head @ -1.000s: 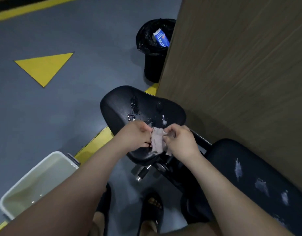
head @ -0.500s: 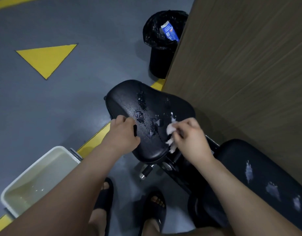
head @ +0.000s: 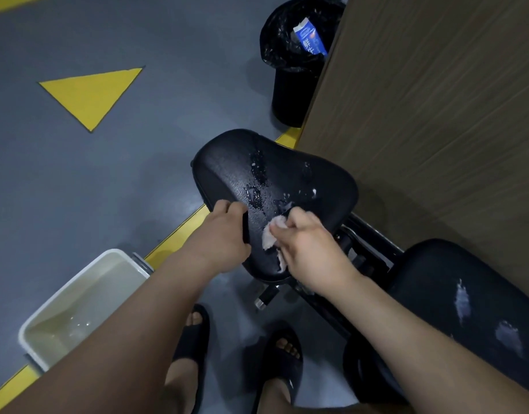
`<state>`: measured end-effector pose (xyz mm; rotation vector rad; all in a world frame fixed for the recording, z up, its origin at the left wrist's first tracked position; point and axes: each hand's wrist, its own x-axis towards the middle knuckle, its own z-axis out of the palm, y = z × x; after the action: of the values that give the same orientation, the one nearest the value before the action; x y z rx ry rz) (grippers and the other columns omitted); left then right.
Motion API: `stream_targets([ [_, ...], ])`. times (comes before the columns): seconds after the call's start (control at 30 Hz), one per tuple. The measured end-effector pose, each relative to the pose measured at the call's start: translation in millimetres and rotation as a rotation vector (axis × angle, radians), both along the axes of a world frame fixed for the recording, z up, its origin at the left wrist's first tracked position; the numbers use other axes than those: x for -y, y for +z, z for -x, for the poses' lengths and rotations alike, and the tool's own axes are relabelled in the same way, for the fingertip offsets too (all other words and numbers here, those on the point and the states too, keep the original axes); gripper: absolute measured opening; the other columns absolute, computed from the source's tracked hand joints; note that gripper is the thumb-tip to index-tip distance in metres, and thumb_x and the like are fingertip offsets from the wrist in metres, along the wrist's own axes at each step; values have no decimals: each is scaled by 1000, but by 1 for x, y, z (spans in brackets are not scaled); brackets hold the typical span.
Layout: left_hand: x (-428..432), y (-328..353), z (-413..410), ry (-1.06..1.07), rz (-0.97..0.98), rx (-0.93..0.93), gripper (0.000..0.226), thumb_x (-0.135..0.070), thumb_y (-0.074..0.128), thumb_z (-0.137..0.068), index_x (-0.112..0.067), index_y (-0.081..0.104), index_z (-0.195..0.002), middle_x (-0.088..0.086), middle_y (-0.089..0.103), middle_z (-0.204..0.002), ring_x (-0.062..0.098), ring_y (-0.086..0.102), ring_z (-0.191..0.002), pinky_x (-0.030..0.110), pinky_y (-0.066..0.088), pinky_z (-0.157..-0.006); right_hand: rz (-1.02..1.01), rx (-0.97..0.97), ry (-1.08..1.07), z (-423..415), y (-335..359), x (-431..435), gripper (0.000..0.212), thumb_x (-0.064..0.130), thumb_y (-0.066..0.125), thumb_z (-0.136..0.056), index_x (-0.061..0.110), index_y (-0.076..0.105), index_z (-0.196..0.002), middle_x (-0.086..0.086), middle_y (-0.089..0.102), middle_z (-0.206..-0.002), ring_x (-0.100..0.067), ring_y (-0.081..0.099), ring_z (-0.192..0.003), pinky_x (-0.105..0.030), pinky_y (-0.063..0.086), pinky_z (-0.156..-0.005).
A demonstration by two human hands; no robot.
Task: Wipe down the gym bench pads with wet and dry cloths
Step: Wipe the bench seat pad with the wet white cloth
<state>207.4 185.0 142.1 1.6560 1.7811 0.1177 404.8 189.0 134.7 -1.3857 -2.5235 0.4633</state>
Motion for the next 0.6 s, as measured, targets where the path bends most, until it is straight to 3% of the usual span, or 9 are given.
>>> stream_targets([
  [0.1, 2, -1, 5, -12, -11, 18, 74, -21, 72, -85, -22, 34, -149, 3, 31, -145, 29, 46, -131, 40, 41, -108, -39, 18, -186, -6, 2, -17, 15, 14, 67, -93, 16, 75, -105, -1, 45, -90, -24, 45, -86, -33, 41, -67],
  [0.17, 3, -2, 10, -31, -8, 25, 75, -21, 71, -84, -24, 34, -149, 1, 30, -145, 29, 46, -130, 42, 42, -108, -68, 7, -241, -6, 4, -16, 8, 11, 66, -92, 13, 71, -98, -7, 47, -92, -33, 52, -87, -38, 48, -66],
  [0.3, 3, -4, 15, -61, 3, 42, 76, -21, 71, -83, -25, 33, -149, 0, 29, -145, 29, 49, -127, 43, 43, -106, 20, 72, 63, 11, 8, 7, 19, 22, 64, -93, 19, 69, -112, -2, 43, -95, -28, 48, -89, -40, 51, -66],
  [0.37, 3, -4, 16, -59, 5, 50, 76, -21, 71, -83, -25, 33, -149, 0, 28, -145, 29, 51, -125, 44, 44, -106, 12, 70, -49, 8, 12, -5, 18, 30, 57, -100, 23, 69, -112, 0, 44, -98, -25, 46, -95, -41, 51, -73],
  [0.43, 3, -5, 15, -56, 9, 53, 76, -21, 71, -83, -25, 33, -149, -1, 28, -145, 28, 52, -124, 43, 45, -105, -28, 51, -207, 3, 11, -17, 13, 23, 57, -99, 22, 68, -106, -4, 48, -102, -30, 49, -99, -44, 51, -76],
  [0.53, 1, -4, 14, -55, 9, 43, 74, -21, 70, -84, -25, 34, -149, 0, 28, -145, 29, 53, -122, 41, 45, -104, 57, 25, -30, 15, 14, -5, 10, 19, 55, -98, 24, 63, -98, -3, 51, -103, -31, 58, -91, -42, 54, -78],
  [0.6, 0, -2, 14, -46, 11, 44, 72, -20, 69, -85, -25, 35, -148, 0, 28, -145, 29, 54, -121, 40, 45, -103, 120, 34, 108, 16, 10, 4, 8, 28, 56, -100, 21, 57, -98, 2, 49, -95, -26, 59, -85, -35, 53, -72],
])
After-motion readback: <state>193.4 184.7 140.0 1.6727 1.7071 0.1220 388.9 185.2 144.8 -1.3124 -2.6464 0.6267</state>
